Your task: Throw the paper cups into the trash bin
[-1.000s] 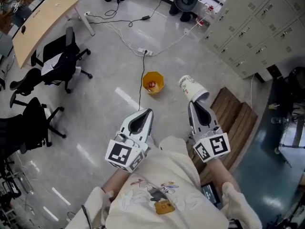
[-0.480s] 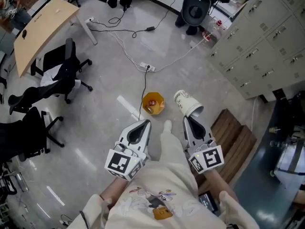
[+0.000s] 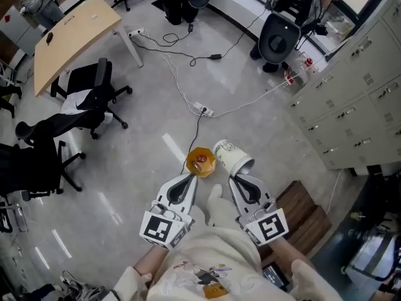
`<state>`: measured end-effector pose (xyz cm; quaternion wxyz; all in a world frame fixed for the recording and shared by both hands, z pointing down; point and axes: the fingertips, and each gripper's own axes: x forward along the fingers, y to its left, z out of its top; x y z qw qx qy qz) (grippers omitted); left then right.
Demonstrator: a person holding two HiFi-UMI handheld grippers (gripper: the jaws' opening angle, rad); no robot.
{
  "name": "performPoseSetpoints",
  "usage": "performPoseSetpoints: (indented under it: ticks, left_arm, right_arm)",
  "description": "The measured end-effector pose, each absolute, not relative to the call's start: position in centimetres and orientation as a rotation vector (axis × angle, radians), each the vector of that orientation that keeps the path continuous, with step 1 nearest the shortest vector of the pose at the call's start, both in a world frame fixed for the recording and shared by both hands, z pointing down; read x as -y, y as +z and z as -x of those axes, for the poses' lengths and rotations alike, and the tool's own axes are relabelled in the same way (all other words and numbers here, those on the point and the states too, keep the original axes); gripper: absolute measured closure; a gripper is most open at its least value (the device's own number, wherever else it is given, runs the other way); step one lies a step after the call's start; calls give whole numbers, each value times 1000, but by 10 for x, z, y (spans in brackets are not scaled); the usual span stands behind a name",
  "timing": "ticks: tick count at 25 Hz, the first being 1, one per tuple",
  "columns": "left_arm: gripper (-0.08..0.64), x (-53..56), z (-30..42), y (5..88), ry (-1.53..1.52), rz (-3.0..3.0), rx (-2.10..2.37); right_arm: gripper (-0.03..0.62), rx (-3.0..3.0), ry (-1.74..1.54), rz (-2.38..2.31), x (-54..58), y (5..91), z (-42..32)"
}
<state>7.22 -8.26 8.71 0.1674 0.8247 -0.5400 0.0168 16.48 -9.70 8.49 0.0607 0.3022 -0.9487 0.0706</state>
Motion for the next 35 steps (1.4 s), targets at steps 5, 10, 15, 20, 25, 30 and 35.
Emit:
performPoseSetpoints:
  ticks: [5,10,15,20,25,30,35]
  left_arm:
    - [555,84,-50,87,52,-2272,1583]
    - [555,96,-32,94,61,-2277,1599]
    - [555,104,-30,119,25,-2228,1562]
    - [555,118,-29,160,95,-2205,1534]
    - [555,130,-36,210,106,-2168,1496]
    - [555,133,-23,261,127,-2081,1474]
    - [555,135,-13,308,143,-2045,1491]
  right_arm:
    - [571,2854,207,-817,99,91,-140]
    - [571,2851,225,-813,109,101,-125]
    - [571,2790,261,-828,114,127,-124]
    - [571,2751,328,-821,127,164,-112]
    - [571,2670,370,-808,138,212,-107]
    - [571,2596,406,-782,147,263,-92]
    - [571,2538,433,-702,153,320,-85]
